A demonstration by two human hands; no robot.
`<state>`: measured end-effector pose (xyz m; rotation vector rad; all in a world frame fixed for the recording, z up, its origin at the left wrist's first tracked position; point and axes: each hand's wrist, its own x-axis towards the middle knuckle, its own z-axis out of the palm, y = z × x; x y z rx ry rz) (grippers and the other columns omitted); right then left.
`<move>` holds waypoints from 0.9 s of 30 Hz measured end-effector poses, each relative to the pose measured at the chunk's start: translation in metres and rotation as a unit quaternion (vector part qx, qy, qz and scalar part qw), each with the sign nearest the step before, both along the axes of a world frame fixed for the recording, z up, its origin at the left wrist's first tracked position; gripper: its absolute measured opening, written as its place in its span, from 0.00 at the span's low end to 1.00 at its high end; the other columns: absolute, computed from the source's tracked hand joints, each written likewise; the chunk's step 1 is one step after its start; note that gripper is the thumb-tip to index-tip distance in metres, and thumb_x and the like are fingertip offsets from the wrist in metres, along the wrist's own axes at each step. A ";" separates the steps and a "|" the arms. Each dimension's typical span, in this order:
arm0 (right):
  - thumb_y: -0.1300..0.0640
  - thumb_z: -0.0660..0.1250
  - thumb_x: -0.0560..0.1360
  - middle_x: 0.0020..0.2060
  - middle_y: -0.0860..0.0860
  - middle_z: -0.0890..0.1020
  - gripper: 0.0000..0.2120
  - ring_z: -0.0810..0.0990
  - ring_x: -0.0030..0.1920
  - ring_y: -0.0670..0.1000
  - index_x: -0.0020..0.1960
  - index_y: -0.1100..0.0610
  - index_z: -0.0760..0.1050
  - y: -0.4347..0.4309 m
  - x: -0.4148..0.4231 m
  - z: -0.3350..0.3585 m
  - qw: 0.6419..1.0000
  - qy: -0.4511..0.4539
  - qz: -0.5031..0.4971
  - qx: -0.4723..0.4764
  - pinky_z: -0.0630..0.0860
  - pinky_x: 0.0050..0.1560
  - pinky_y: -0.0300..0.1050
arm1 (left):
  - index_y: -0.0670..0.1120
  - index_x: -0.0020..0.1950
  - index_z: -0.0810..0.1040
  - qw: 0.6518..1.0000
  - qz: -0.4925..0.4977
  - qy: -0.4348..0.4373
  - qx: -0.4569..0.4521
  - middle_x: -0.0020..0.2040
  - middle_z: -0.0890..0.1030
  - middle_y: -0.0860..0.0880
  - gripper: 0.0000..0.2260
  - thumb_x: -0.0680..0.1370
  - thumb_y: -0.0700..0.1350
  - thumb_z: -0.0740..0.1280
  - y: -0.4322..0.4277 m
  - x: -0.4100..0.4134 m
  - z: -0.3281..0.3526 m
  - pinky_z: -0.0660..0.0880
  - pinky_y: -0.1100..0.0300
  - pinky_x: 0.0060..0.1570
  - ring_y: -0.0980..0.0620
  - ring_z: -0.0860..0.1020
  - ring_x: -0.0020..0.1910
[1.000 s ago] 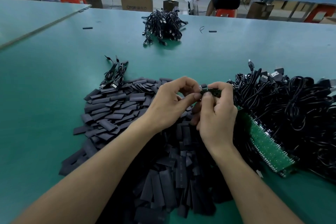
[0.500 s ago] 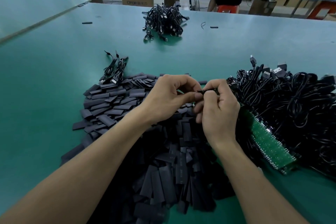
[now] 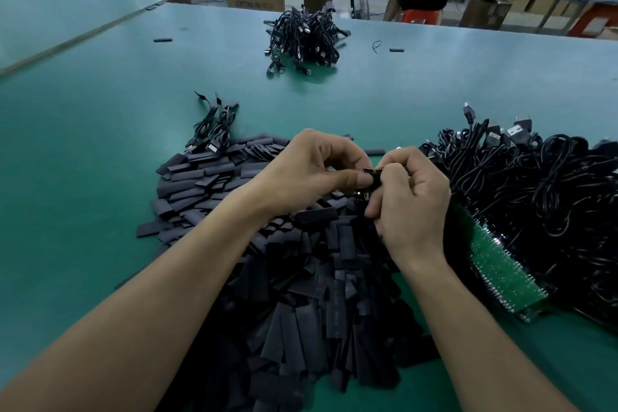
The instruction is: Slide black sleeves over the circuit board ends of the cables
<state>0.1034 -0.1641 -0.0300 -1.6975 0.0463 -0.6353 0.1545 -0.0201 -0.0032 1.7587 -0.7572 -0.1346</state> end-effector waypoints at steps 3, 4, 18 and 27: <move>0.58 0.57 0.69 0.18 0.51 0.73 0.09 0.69 0.16 0.47 0.33 0.49 0.73 -0.002 0.002 0.001 1.000 0.004 -0.018 0.010 0.65 0.25 0.36 | 0.42 0.45 0.83 1.000 -0.021 -0.007 0.006 0.38 0.84 0.44 0.03 0.76 0.35 0.73 -0.002 -0.003 -0.001 0.76 0.64 0.42 0.56 0.78 0.37; 0.58 0.57 0.68 0.18 0.50 0.73 0.08 0.70 0.17 0.47 0.33 0.51 0.72 -0.003 0.003 0.001 1.000 0.004 -0.028 0.013 0.66 0.26 0.37 | 0.43 0.45 0.82 0.999 -0.038 -0.003 0.002 0.38 0.84 0.46 0.04 0.76 0.34 0.72 -0.004 -0.005 -0.002 0.76 0.64 0.42 0.55 0.78 0.37; 0.64 0.62 0.79 0.63 0.47 0.79 0.20 0.73 0.66 0.44 0.70 0.54 0.75 -0.001 0.001 -0.010 0.950 0.019 0.009 -0.310 0.62 0.67 0.27 | 0.51 0.53 0.71 0.925 0.253 -0.149 -0.241 0.34 0.73 0.51 0.05 0.85 0.41 0.59 0.015 0.003 0.029 0.78 0.55 0.32 0.55 0.72 0.29; 0.43 0.55 0.83 0.60 0.54 0.78 0.22 0.73 0.62 0.56 0.62 0.55 0.80 0.005 0.007 -0.013 0.842 0.185 -0.030 -0.507 0.70 0.61 0.51 | 0.48 0.70 0.76 0.894 0.351 -0.266 0.084 0.44 0.74 0.58 0.15 0.85 0.44 0.59 0.020 -0.002 0.034 0.70 0.60 0.39 0.59 0.71 0.38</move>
